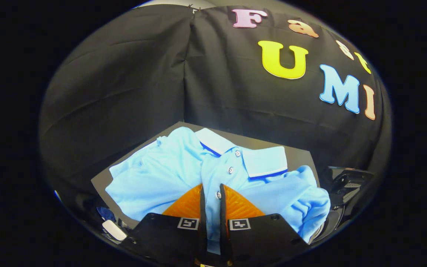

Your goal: Put the clothes into the washing machine and then close the washing machine lid.

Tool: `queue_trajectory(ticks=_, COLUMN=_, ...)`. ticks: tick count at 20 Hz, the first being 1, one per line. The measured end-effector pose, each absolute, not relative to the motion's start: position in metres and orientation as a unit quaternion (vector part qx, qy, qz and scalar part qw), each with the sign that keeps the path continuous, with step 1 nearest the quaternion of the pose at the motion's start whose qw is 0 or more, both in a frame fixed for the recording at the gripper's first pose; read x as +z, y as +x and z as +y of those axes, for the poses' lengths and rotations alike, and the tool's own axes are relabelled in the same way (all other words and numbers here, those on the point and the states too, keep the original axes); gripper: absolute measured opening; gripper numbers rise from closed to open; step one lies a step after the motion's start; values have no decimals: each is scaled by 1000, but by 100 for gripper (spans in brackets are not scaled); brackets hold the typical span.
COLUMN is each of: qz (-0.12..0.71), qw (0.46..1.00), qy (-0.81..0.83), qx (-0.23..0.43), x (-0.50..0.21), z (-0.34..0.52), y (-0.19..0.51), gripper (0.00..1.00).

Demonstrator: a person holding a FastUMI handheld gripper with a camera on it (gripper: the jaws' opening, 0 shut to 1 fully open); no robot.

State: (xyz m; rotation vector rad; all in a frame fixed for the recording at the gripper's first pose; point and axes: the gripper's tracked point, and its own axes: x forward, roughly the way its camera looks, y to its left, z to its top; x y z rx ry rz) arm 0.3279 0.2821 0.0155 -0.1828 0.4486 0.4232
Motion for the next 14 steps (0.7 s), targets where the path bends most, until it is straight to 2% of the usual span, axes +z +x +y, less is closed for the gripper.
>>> queue_trajectory(ticks=1, qz=224, qw=947, qy=-97, qx=210, x=9, z=284, y=329, gripper=3)
queue_trajectory(ticks=14, qz=235, qw=935, qy=-87, qx=251, x=19, z=283, y=328, gripper=3)
